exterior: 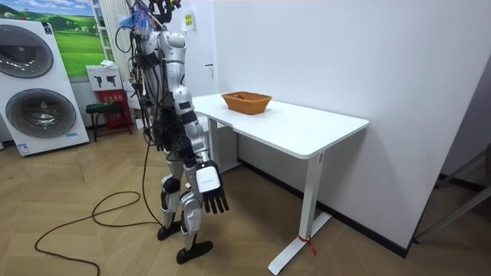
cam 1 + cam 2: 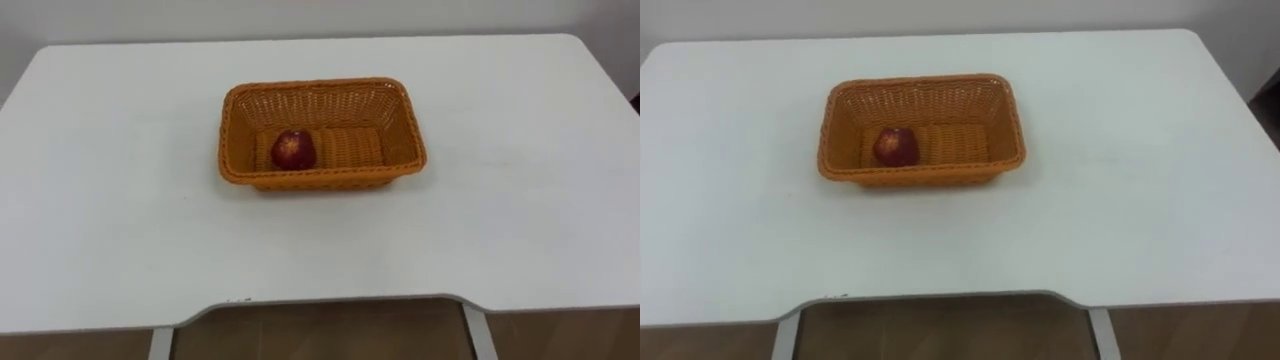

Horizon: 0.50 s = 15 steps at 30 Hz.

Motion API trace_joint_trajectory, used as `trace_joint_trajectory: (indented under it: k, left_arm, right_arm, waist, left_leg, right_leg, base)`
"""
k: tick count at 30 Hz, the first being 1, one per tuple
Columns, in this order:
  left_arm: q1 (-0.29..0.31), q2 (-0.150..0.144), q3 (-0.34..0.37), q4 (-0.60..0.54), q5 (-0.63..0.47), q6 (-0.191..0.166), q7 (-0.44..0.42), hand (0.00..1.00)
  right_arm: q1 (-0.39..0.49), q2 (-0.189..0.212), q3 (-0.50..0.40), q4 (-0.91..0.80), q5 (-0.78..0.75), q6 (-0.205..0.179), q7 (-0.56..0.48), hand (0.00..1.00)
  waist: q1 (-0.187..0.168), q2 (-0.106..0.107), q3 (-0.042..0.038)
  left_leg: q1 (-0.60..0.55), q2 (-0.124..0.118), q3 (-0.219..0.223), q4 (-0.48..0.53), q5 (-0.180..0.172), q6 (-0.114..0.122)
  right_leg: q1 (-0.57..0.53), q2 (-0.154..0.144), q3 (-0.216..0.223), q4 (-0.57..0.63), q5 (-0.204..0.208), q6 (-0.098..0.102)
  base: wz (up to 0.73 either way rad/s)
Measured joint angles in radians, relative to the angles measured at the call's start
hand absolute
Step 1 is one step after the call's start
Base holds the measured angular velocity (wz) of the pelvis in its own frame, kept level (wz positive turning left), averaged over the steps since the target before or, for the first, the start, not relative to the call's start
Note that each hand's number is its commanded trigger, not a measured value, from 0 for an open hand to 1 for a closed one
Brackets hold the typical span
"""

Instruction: Pick and place apple

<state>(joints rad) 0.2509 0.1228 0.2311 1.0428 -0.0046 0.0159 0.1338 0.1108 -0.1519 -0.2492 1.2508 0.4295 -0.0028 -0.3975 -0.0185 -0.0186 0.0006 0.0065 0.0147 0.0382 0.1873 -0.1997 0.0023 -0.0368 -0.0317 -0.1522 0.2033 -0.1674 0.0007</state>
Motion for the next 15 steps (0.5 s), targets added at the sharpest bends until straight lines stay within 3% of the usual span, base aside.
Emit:
trace_joint_trajectory:
  k: [9,15]
  left_arm:
    - [-0.010,-0.010,-0.001,0.001,0.036,0.008,0.000,0.00]
    - [-0.010,-0.029,-0.002,0.003,0.037,0.031,0.001,0.00]
  right_arm:
    - [0.004,0.004,0.100,0.038,-0.144,0.027,0.166,0.00]
    - [0.003,0.012,0.110,0.035,-0.209,0.048,0.235,0.00]
  waist:
    - [0.008,0.012,0.0020]
    - [0.009,0.014,0.0015]
  left_leg:
    - [-0.005,0.000,-0.004,0.000,0.000,0.000]
    - [0.006,0.000,-0.004,-0.001,0.000,0.000]
  right_leg:
    - [0.004,0.001,0.000,-0.001,0.000,0.000]
    - [0.022,0.001,-0.005,-0.018,0.001,0.001]
  base:
    - [0.01]
    - [0.01]
